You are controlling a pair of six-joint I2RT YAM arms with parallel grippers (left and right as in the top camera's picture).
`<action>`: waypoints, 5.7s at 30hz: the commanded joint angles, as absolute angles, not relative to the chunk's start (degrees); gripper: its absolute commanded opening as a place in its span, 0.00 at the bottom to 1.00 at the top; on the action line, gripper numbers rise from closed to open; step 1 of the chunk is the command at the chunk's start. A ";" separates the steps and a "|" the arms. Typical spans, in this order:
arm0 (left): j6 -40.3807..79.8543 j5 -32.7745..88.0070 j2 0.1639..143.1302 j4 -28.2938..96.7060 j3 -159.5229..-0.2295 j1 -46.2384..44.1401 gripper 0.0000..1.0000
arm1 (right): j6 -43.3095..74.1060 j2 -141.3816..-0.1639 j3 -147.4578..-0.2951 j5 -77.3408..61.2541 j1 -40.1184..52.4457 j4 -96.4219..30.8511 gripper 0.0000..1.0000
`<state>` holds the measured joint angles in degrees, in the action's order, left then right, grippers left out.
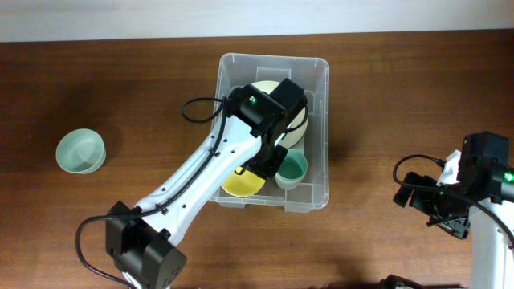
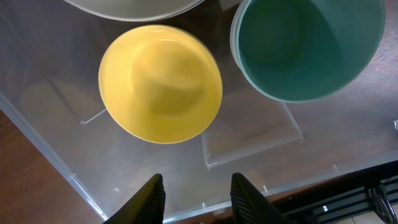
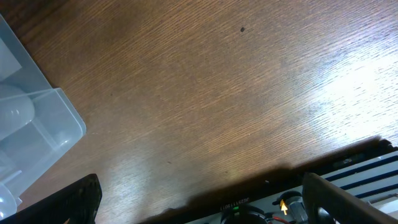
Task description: Pack container
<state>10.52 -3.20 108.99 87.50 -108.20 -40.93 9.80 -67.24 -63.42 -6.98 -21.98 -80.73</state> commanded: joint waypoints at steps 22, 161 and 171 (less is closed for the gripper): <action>16.40 -12.75 71.96 88.23 -88.55 3.49 0.61 | 9.23 -67.29 -63.26 -7.31 -21.71 -80.66 0.99; 9.78 -5.50 85.21 79.33 -109.80 -6.00 0.45 | 7.05 -74.54 -72.05 -7.31 -19.27 -79.37 0.95; 9.76 -2.35 85.38 76.36 -91.26 5.89 0.44 | 7.03 -90.89 -91.94 -6.83 -6.44 -74.32 0.17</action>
<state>9.50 -4.21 84.77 76.53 -96.44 4.05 6.94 -87.13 -87.81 -6.94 -9.32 -75.29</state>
